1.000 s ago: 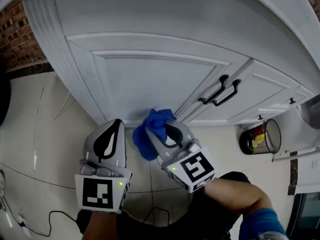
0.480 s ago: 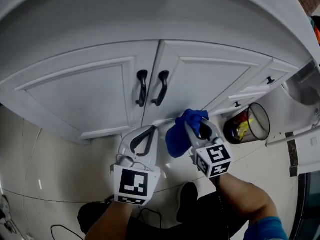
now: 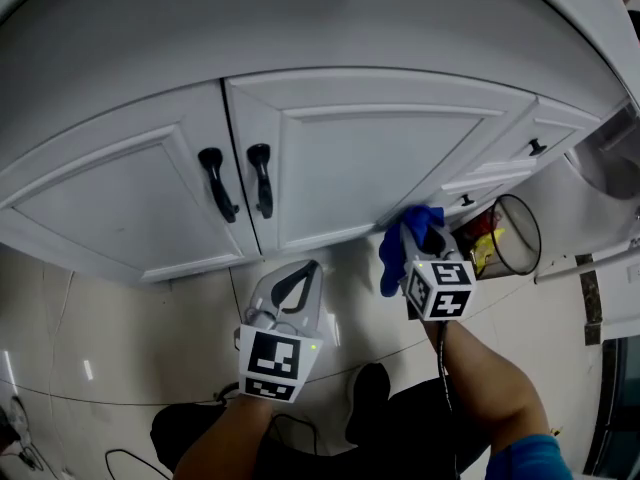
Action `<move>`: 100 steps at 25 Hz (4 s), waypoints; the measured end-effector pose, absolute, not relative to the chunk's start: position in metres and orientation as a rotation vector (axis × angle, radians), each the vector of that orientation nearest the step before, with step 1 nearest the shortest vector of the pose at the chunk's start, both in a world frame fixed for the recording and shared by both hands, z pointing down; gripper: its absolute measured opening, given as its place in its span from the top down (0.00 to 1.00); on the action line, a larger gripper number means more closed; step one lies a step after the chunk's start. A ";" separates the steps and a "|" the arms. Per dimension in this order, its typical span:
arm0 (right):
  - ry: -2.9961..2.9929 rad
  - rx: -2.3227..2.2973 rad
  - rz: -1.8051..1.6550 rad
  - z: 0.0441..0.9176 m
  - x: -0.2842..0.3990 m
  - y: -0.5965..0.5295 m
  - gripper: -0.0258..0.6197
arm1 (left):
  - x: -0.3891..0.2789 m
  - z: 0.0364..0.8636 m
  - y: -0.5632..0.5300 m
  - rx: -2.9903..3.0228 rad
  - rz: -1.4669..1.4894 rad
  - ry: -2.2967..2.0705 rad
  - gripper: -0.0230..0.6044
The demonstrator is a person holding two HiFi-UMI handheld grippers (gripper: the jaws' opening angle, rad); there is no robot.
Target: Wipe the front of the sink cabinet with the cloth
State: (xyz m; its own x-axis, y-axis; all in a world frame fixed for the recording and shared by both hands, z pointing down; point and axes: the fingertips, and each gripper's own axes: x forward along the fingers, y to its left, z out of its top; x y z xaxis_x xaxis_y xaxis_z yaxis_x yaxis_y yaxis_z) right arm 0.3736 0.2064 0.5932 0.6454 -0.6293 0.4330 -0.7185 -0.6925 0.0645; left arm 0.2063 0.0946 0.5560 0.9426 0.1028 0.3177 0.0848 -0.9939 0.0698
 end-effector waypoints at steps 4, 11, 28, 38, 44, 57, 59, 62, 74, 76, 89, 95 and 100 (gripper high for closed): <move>-1.133 2.622 0.609 0.600 0.366 0.192 0.82 | 0.205 0.556 0.085 3.009 0.496 0.103 0.96; -1.302 2.549 0.631 0.600 0.323 0.144 0.82 | 0.192 0.551 0.065 3.007 0.482 0.051 0.96; -1.660 2.287 0.605 0.595 0.193 0.023 0.82 | 0.126 0.527 -0.021 2.972 0.438 -0.227 0.96; -1.856 2.169 0.580 0.580 0.125 -0.041 0.82 | 0.075 0.515 -0.072 2.929 0.413 -0.389 0.96; -2.018 2.057 0.563 0.573 0.070 -0.092 0.82 | 0.032 0.511 -0.116 2.882 0.421 -0.534 0.96; -2.264 1.841 0.401 0.562 -0.054 -0.198 0.82 | -0.087 0.498 -0.208 2.793 0.411 -0.920 0.96; -2.258 1.836 0.389 0.566 -0.064 -0.212 0.82 | -0.099 0.497 -0.211 2.790 0.417 -0.933 0.96; -2.235 1.828 0.379 0.579 -0.071 -0.228 0.82 | -0.113 0.494 -0.211 2.788 0.408 -0.941 0.96; -2.205 1.862 0.446 0.568 -0.034 -0.156 0.82 | -0.064 0.465 -0.173 2.911 0.334 -0.771 0.96; -2.179 1.877 0.463 0.562 -0.012 -0.128 0.82 | -0.037 0.464 -0.156 2.939 0.334 -0.697 0.96; -1.603 2.290 0.680 0.598 0.206 0.075 0.82 | 0.134 0.511 -0.001 3.033 0.463 -0.091 0.96; -1.285 2.508 0.799 0.624 0.290 0.157 0.82 | 0.174 0.534 0.063 3.045 0.493 0.108 0.96; -1.090 2.615 0.880 0.643 0.342 0.204 0.82 | 0.192 0.557 0.081 3.023 0.569 0.118 0.96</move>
